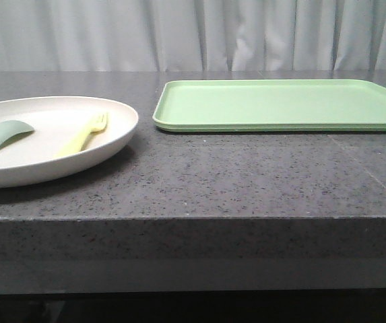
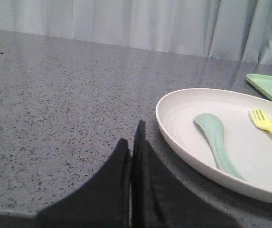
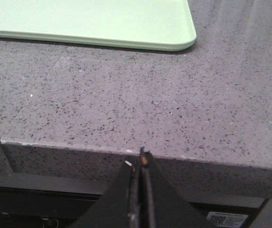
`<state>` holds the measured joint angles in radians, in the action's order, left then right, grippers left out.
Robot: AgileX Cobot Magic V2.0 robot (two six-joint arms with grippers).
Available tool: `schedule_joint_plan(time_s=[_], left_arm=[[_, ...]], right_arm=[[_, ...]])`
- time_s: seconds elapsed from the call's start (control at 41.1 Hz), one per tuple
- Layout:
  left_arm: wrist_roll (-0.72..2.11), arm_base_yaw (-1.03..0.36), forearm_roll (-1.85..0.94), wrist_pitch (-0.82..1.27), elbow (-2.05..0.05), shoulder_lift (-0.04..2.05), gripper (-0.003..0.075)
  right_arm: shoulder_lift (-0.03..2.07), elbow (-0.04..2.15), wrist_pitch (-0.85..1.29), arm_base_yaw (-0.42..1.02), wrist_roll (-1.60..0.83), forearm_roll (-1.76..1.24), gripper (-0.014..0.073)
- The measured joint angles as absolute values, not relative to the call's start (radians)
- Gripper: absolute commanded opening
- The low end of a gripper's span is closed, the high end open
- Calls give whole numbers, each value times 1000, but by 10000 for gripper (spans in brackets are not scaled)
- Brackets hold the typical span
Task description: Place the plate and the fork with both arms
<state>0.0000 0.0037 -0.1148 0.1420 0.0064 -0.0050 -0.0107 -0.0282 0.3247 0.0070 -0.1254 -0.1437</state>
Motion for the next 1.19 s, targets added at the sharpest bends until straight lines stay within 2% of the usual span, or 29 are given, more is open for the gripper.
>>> schedule_joint_plan(time_s=[1.193], left_arm=[[0,4,-115,142,6,-5,-18]], right_arm=[[-11,-28,286,7,-125,-144,-69]])
